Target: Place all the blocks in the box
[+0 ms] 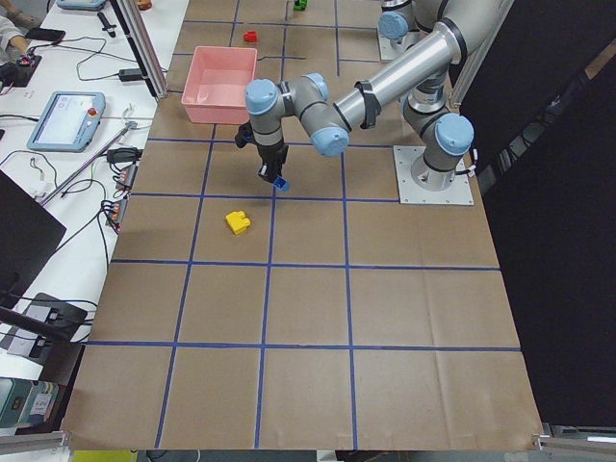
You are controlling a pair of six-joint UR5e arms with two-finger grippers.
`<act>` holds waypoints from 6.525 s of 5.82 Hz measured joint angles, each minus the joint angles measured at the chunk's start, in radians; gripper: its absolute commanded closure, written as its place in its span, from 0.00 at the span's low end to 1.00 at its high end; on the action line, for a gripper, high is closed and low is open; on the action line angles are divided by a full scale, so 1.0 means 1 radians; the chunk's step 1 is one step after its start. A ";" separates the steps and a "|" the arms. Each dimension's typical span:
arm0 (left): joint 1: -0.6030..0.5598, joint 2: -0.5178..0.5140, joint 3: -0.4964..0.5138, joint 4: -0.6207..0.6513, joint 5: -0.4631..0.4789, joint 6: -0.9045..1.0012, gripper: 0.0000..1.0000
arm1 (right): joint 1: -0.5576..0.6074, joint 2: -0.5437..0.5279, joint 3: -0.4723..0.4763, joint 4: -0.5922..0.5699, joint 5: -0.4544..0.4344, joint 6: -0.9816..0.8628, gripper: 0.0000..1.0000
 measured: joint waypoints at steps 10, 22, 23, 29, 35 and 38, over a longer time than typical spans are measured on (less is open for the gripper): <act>-0.594 -0.547 0.729 -0.071 -0.094 -0.670 0.01 | 0.007 0.005 -0.155 0.085 -0.031 -0.058 0.74; 0.087 -0.293 0.219 0.132 0.058 0.426 0.01 | 0.928 0.272 -0.804 0.365 0.065 0.613 0.76; 0.105 -0.301 0.177 0.225 0.056 0.456 0.01 | 0.929 0.321 -0.805 0.330 0.062 0.607 0.70; 0.120 -0.389 0.143 0.353 0.051 0.462 1.00 | 0.896 0.289 -0.810 0.343 0.049 0.600 0.00; -0.011 -0.251 0.194 0.191 0.013 0.161 1.00 | 0.516 0.086 -0.753 0.647 0.059 0.152 0.01; -0.274 -0.223 0.359 0.021 -0.058 -0.314 1.00 | 0.482 0.088 -0.673 0.572 0.063 0.096 0.01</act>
